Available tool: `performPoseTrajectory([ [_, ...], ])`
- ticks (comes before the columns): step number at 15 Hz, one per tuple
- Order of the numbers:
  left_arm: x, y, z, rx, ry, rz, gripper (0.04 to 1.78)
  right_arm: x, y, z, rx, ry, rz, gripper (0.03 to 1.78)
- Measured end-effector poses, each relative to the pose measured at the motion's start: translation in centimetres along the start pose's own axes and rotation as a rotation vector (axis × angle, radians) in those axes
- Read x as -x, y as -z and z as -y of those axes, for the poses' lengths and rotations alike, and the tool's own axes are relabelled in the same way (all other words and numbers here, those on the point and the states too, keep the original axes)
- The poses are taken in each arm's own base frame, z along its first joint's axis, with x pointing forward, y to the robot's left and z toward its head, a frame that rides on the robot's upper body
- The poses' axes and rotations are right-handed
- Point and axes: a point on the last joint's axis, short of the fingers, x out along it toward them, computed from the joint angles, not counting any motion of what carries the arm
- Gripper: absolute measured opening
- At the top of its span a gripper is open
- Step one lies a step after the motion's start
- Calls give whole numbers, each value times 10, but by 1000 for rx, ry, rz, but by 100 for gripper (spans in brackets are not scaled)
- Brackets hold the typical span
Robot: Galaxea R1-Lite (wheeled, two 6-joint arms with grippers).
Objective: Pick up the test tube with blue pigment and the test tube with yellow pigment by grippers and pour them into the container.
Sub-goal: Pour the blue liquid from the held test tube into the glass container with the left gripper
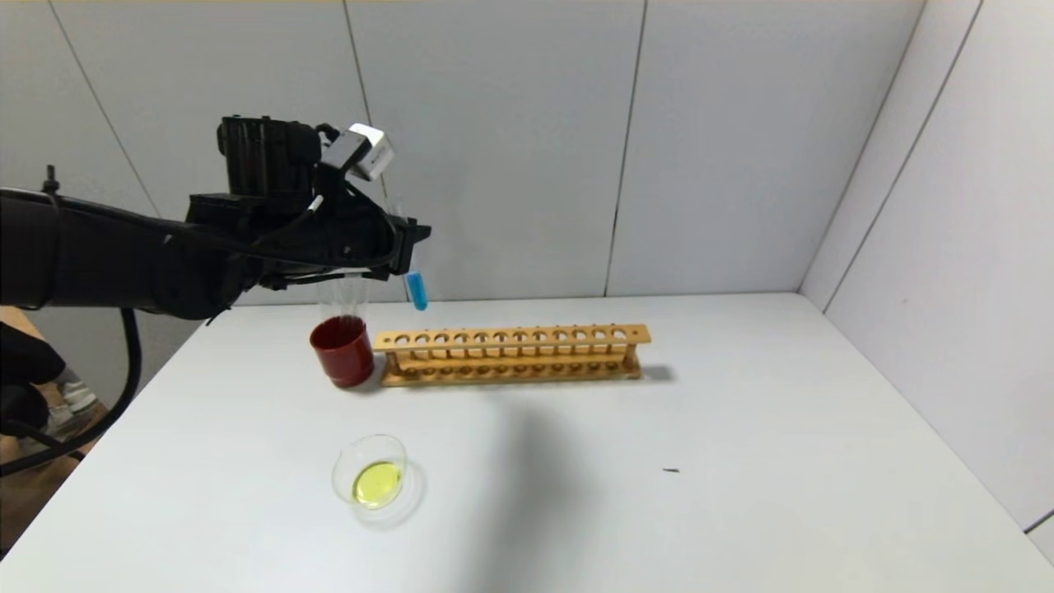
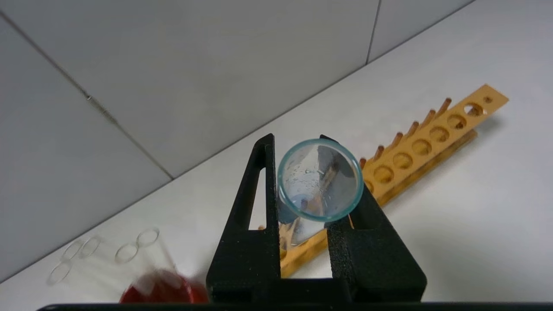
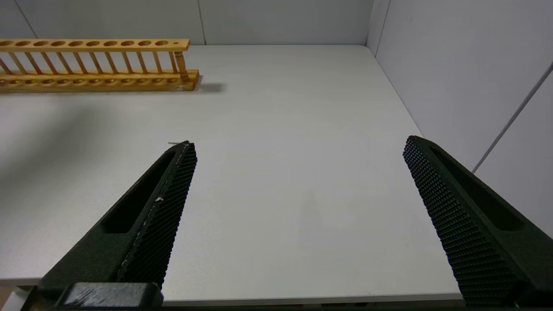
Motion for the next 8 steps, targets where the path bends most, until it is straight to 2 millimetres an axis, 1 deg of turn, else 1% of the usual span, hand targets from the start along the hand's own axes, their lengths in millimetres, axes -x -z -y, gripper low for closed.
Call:
performPoseTrajectory([
  [2,23,13,-3,-70,-16,-49,35,0,0,0,0,0,0,175],
  [4,50,33,-8,-172,-42,-117,35,0,0,0,0,0,0,175],
  [6,76,54,-8,-261,-62,-169,35,0,0,0,0,0,0,175],
  [8,97,66,-6,-335,-89,-158,35,0,0,0,0,0,0,175],
])
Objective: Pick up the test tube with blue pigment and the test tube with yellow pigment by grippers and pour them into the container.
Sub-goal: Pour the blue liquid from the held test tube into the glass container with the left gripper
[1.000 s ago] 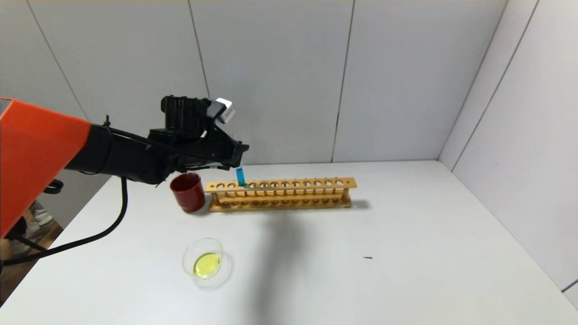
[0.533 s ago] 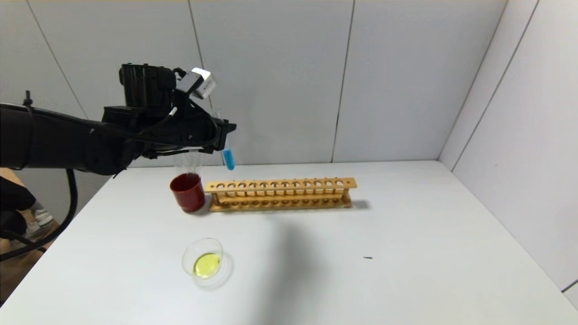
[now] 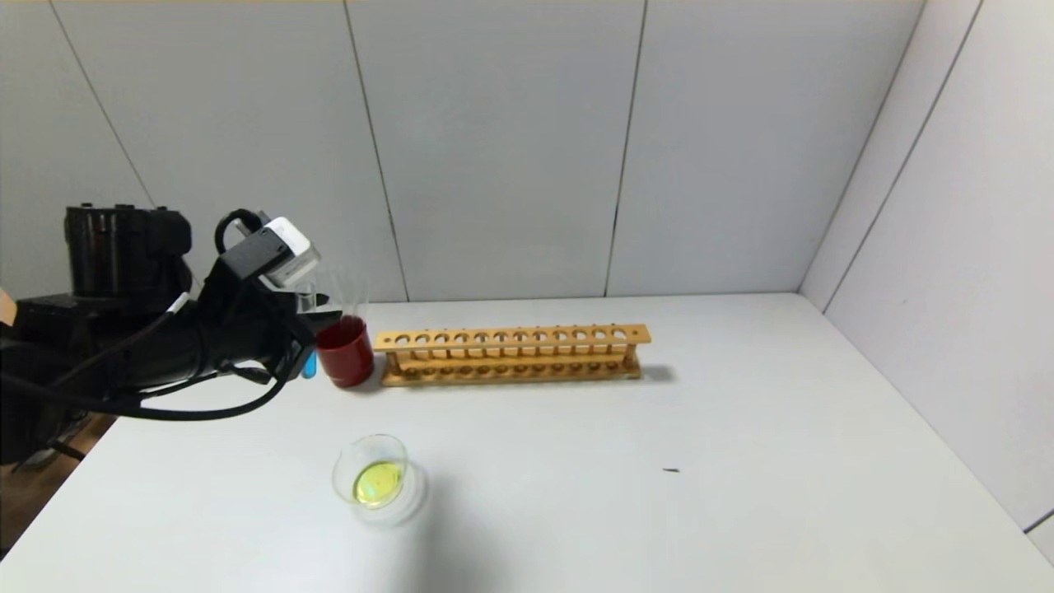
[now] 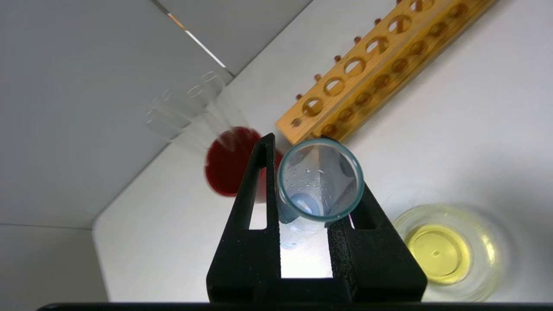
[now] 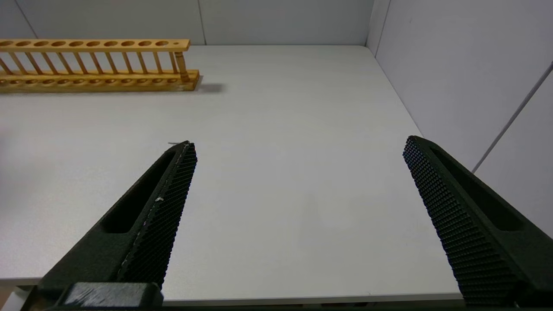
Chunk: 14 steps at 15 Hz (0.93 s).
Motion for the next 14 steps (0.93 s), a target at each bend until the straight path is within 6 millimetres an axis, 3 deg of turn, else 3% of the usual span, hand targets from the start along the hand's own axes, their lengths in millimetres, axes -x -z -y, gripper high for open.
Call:
performPoseTrajectory([
  [5,19,23,7,-297,-68,18,35,0,0,0,0,0,0,175],
  [10,22,51,27,-531,20,-72,35,0,0,0,0,0,0,175],
  [14,14,63,31,-732,60,-129,35,0,0,0,0,0,0,175],
])
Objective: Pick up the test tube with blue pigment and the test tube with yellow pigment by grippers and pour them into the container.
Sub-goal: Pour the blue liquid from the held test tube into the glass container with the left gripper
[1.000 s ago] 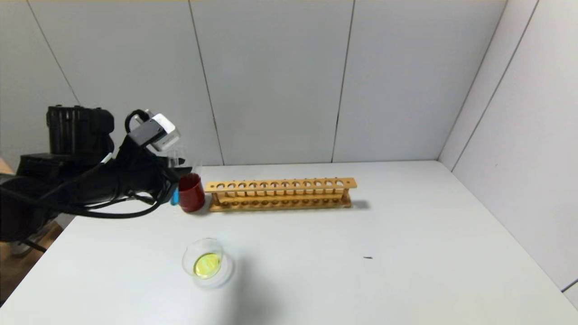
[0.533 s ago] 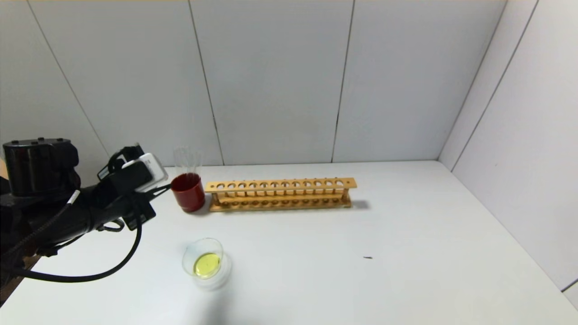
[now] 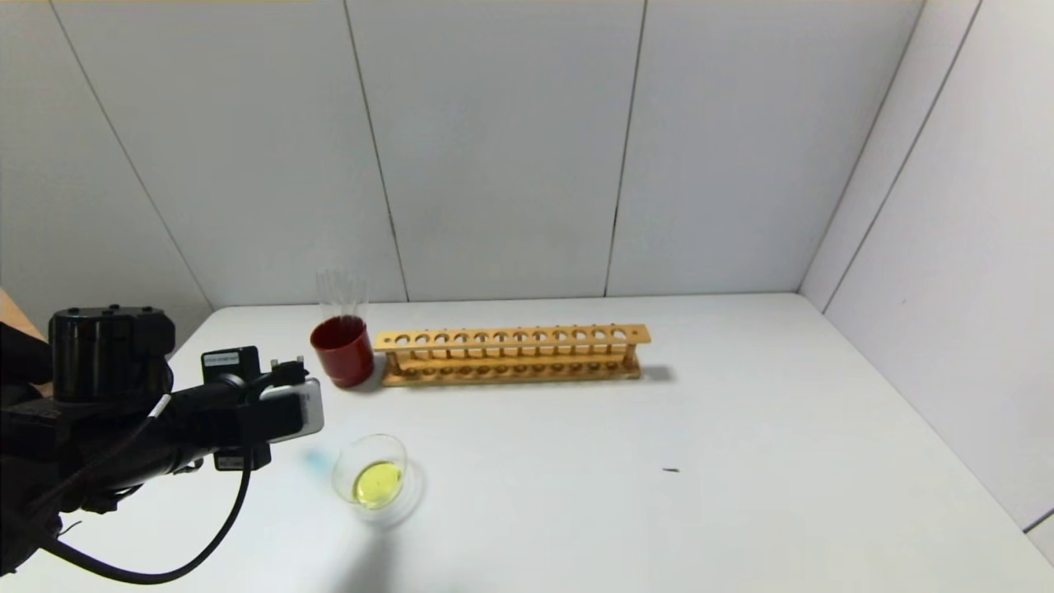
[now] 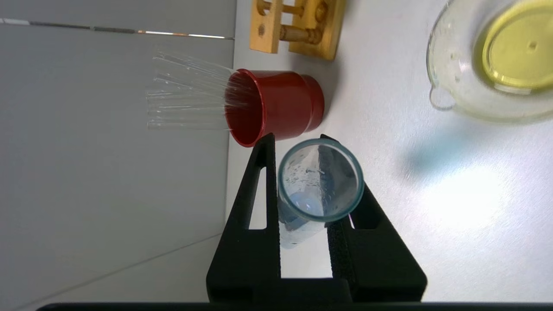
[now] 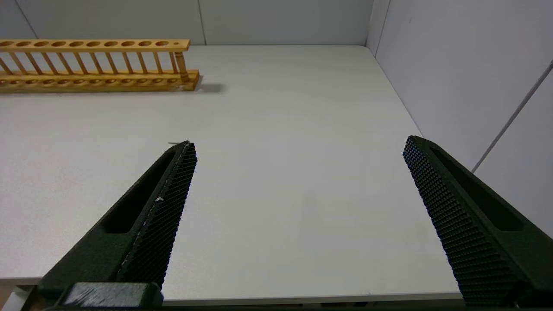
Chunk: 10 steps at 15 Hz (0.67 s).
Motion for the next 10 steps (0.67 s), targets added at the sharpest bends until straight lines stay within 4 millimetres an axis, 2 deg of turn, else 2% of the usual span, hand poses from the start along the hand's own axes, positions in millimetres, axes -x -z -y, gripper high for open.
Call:
performPoseTrajectory([
  [4,-15,3,0,-184,26,-18,35,0,0,0,0,0,0,175],
  [10,-50,9,-3,-381,63,-21,35,0,0,0,0,0,0,175],
])
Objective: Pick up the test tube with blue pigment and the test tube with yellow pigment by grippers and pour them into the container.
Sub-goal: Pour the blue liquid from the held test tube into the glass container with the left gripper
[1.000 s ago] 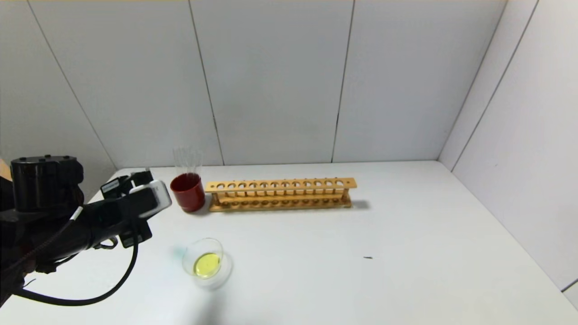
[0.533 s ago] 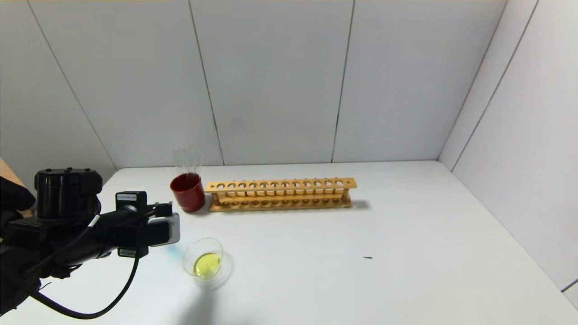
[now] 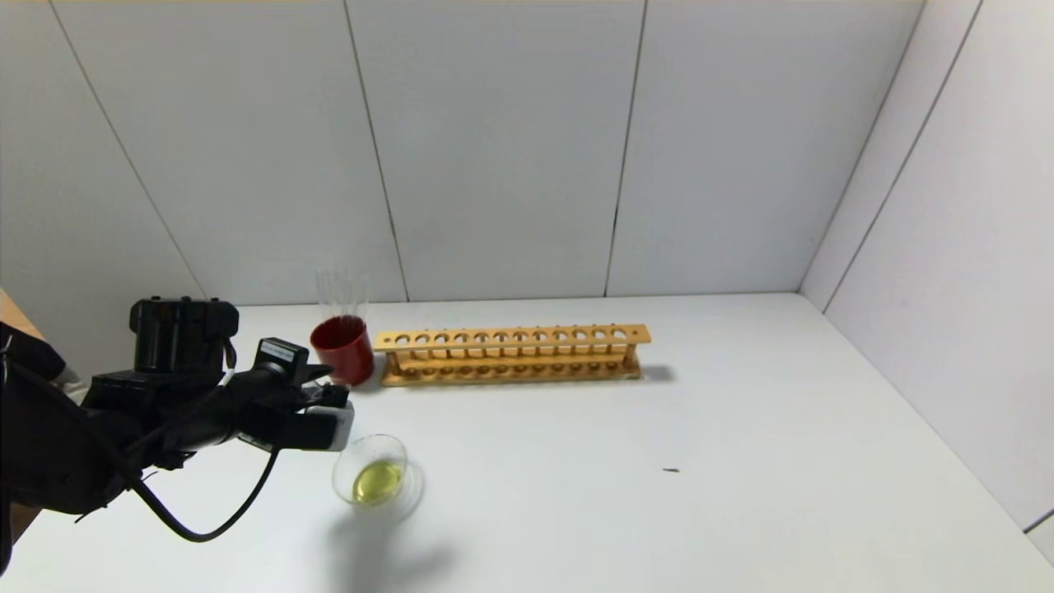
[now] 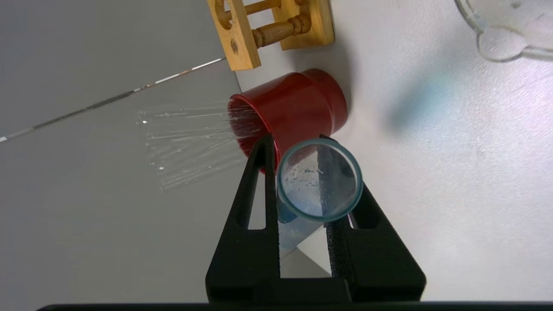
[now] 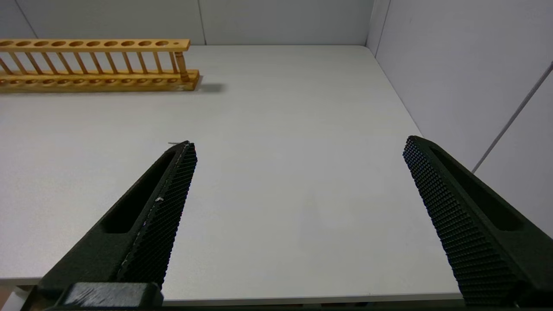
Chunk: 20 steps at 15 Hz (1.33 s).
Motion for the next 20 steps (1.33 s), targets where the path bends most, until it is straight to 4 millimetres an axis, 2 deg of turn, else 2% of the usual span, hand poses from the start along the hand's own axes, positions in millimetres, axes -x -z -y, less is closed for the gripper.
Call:
performPoseTrajectory([
  [2,-5,0,0,-91,12,-27,35,0,0,0,0,0,0,175],
  [5,-10,-8,-2,-137,25,-51,35,0,0,0,0,0,0,175],
  [11,-19,-37,-2,-230,46,-65,35,0,0,0,0,0,0,175],
  [14,-18,-38,0,-308,53,-60,35,0,0,0,0,0,0,175],
  [20,-13,-39,8,-338,78,-54,35,0,0,0,0,0,0,175],
])
